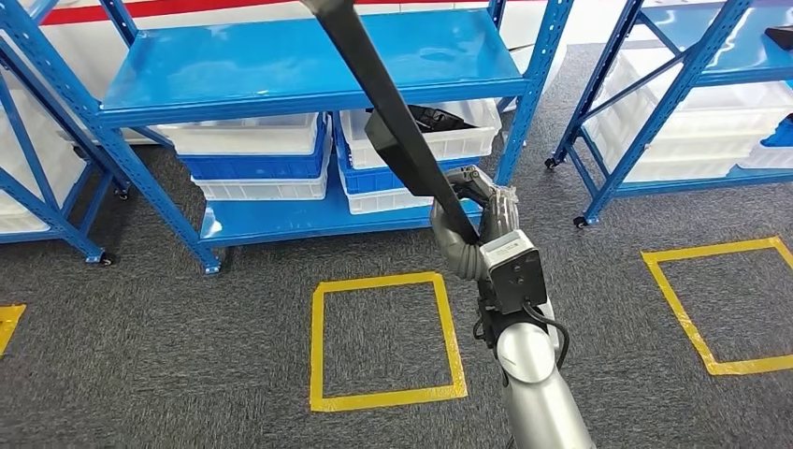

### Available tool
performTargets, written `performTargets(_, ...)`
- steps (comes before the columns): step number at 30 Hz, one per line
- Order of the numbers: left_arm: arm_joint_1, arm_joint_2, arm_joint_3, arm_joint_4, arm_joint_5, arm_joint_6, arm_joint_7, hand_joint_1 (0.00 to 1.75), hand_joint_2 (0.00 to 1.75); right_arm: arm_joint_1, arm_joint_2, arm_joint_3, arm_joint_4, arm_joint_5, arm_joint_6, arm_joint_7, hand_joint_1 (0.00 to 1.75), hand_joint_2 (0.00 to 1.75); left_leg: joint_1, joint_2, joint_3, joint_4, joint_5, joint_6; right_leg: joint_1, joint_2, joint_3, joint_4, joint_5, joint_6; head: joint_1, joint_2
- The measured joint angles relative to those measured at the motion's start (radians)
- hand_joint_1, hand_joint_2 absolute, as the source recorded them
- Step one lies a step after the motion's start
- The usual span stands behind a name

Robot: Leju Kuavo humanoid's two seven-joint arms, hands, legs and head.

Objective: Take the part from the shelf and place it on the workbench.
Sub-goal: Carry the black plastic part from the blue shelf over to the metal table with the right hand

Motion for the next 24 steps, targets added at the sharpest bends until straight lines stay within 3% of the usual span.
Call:
performTargets(2, -0.001, 0.0, 0.002, 0.0, 0.0, 0.0, 0.0, 0.0, 1.75, -0.002, 0.0, 0.0, 0.004, -0.002, -0.001, 0.0, 1.75, 1.75, 0.009, -0.001, 0.084, -0.086, 0.038, -0.006, -0.003, 0.0, -0.027, 0.015, 0.01, 0.008, 0.0, 0.0)
performTargets(4, -0.002, 0.0, 0.007, 0.0, 0.0, 0.0, -0.002, 0.0, 1.75, -0.008, 0.0, 0.0, 0.007, -0.005, -0.004, -0.001, 1.75, 1.75, 0.008, -0.005, 0.17, -0.209, 0.026, -0.004, 0.0, 0.0, -0.048, 0.031, 0.019, 0.021, 0.001, 0.0)
performTargets(6, -0.002, 0.0, 0.011, 0.0, -0.003, -0.001, -0.004, 0.0, 1.75, -0.016, 0.0, 0.001, 0.011, -0.01, -0.009, -0.002, 1.75, 1.75, -0.001, -0.008, 0.195, -0.26, 0.008, 0.004, 0.002, -0.001, -0.062, 0.036, 0.033, 0.038, 0.002, 0.0)
performTargets(8, -0.002, 0.0, 0.011, 0.0, -0.007, -0.001, -0.005, 0.0, 1.75, -0.021, -0.002, 0.0, 0.015, -0.015, -0.015, -0.002, 1.75, 1.75, -0.002, -0.004, 0.182, -0.27, 0.021, 0.023, 0.003, 0.002, -0.076, 0.044, 0.033, 0.051, 0.003, 0.0)
performTargets(9, -0.002, 0.0, 0.011, 0.0, -0.01, -0.002, -0.005, 0.0, 1.75, -0.021, -0.004, 0.0, 0.016, -0.017, -0.018, -0.001, 1.75, 1.75, -0.002, -0.002, 0.172, -0.274, 0.031, 0.035, 0.004, 0.004, -0.09, 0.064, 0.014, 0.051, 0.005, 0.0)
performTargets(11, -0.004, -0.001, 0.011, 0.0, -0.016, -0.002, -0.004, 0.0, 1.75, -0.021, -0.009, 0.0, 0.019, -0.022, -0.025, 0.0, 1.75, 1.75, -0.003, 0.003, 0.148, -0.278, 0.054, 0.057, 0.002, 0.008, -0.125, 0.153, -0.064, 0.04, 0.01, 0.0)
performTargets(13, -0.004, -0.001, 0.011, 0.0, -0.022, 0.003, 0.0, 0.0, 1.75, -0.02, -0.016, 0.0, 0.023, -0.027, -0.03, 0.0, 1.75, 1.75, -0.008, 0.005, 0.12, -0.277, 0.076, 0.063, 0.0, 0.009, -0.15, 0.272, -0.127, 0.036, 0.013, 0.0)
performTargets(14, -0.004, -0.001, 0.011, 0.0, -0.024, 0.006, 0.002, 0.0, 1.75, -0.019, -0.019, 0.0, 0.025, -0.029, -0.031, 0.0, 1.75, 1.75, -0.009, 0.007, 0.106, -0.277, 0.088, 0.063, -0.001, 0.009, -0.147, 0.307, -0.132, 0.043, 0.013, 0.0)
performTargets(15, -0.004, -0.001, 0.011, 0.0, -0.026, 0.008, 0.005, 0.0, 1.75, -0.019, -0.022, 0.0, 0.028, -0.031, -0.032, 0.0, 1.75, 1.75, -0.01, 0.009, 0.09, -0.277, 0.101, 0.061, -0.001, 0.009, -0.13, 0.312, -0.119, 0.053, 0.013, 0.0)
performTargets(17, -0.003, -0.001, 0.012, 0.0, -0.03, 0.01, 0.008, 0.0, 1.75, -0.018, -0.027, 0.0, 0.032, -0.033, -0.034, 0.0, 1.75, 1.75, -0.009, 0.01, 0.061, -0.276, 0.126, 0.054, -0.003, 0.009, -0.048, 0.225, -0.075, 0.072, 0.014, 0.0)
performTargets(18, -0.003, -0.001, 0.012, 0.0, -0.032, 0.01, 0.009, 0.0, 1.75, -0.019, -0.028, 0.0, 0.032, -0.035, -0.036, 0.0, 1.75, 1.75, -0.011, 0.01, 0.049, -0.275, 0.138, 0.049, -0.002, 0.009, 0.008, 0.147, -0.071, 0.073, 0.014, 0.0)
performTargets(20, -0.003, -0.001, 0.012, 0.0, -0.036, 0.01, 0.01, 0.0, 1.75, -0.019, -0.03, -0.001, 0.033, -0.037, -0.041, -0.001, 1.75, 1.75, -0.014, 0.01, 0.038, -0.278, 0.163, 0.038, 0.004, 0.012, 0.076, 0.035, -0.085, 0.058, 0.013, 0.0)
performTargets(22, -0.001, 0.0, 0.012, 0.001, -0.037, 0.01, 0.01, 0.0, 1.75, -0.019, -0.033, -0.001, 0.034, -0.038, -0.045, -0.002, 1.75, 1.75, -0.014, 0.01, 0.035, -0.286, 0.185, 0.028, 0.009, 0.014, 0.074, 0.014, -0.084, 0.037, 0.011, 0.0)
performTargets(23, 0.0, 0.0, 0.012, 0.001, -0.038, 0.01, 0.01, 0.0, 1.75, -0.019, -0.034, -0.001, 0.034, -0.039, -0.045, -0.003, 1.75, 1.75, -0.011, 0.009, 0.031, -0.285, 0.183, 0.023, 0.005, 0.012, 0.065, 0.015, -0.075, 0.028, 0.011, 0.0)
performTargets(24, 0.001, 0.0, 0.012, 0.002, -0.039, 0.012, 0.009, 0.0, 1.75, -0.019, -0.034, -0.002, 0.035, -0.039, -0.046, -0.003, 1.75, 1.75, -0.009, 0.008, 0.025, -0.274, 0.16, 0.018, 0.001, 0.011, 0.056, 0.016, -0.064, 0.016, 0.01, 0.0)
